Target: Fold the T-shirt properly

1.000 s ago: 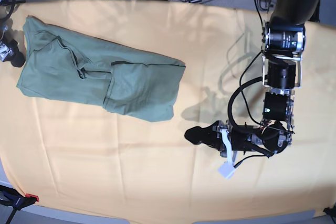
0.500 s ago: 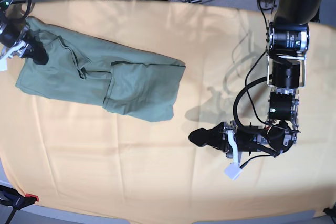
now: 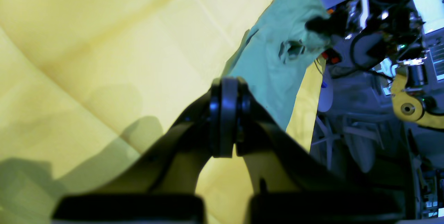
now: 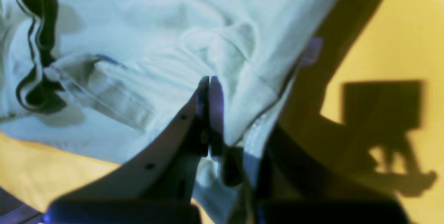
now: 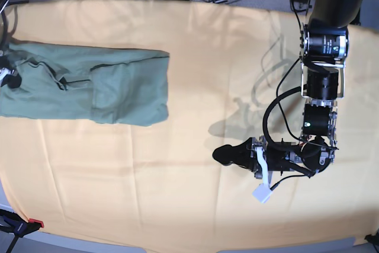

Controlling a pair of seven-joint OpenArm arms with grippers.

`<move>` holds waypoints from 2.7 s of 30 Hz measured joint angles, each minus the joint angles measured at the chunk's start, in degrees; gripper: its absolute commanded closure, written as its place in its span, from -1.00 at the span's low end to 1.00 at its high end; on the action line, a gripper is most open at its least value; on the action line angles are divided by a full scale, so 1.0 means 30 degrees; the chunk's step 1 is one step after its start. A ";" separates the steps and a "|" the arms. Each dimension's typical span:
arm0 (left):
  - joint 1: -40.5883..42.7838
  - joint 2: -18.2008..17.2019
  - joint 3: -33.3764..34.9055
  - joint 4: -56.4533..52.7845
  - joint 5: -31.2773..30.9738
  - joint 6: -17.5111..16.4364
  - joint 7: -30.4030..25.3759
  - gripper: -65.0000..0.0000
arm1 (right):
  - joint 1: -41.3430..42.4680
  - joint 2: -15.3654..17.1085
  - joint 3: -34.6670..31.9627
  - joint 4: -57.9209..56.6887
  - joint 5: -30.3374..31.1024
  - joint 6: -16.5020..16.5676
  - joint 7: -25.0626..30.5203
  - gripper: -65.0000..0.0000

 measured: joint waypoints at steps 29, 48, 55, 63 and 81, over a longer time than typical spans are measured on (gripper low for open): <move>0.0313 -0.0029 0.0015 0.0000 0.0044 -0.0321 0.0007 1.00 | 0.0138 -0.7876 -0.6601 1.0440 0.5158 0.1260 -0.1967 1.00; 0.0313 0.0029 0.0015 0.0000 0.0036 -0.0321 -0.0007 1.00 | 0.1399 -0.7992 -1.2990 1.0222 0.3177 0.1195 -0.0299 -0.29; 0.0313 0.0044 0.0015 0.0000 0.0044 -0.0568 -0.0007 1.00 | 0.1071 -0.7278 -1.3019 1.0200 0.1508 0.1195 -0.1355 -0.29; 0.0430 0.0022 0.0015 0.0000 0.0058 -0.0568 0.0000 1.00 | 0.1129 -0.6594 -1.2779 1.0207 0.1515 0.1202 -0.1027 -0.29; 0.1639 -0.0029 0.0015 0.0000 0.1064 -0.0838 -0.0146 1.00 | 0.0954 -0.6397 -0.9646 1.3777 0.1064 0.1202 0.0168 -0.28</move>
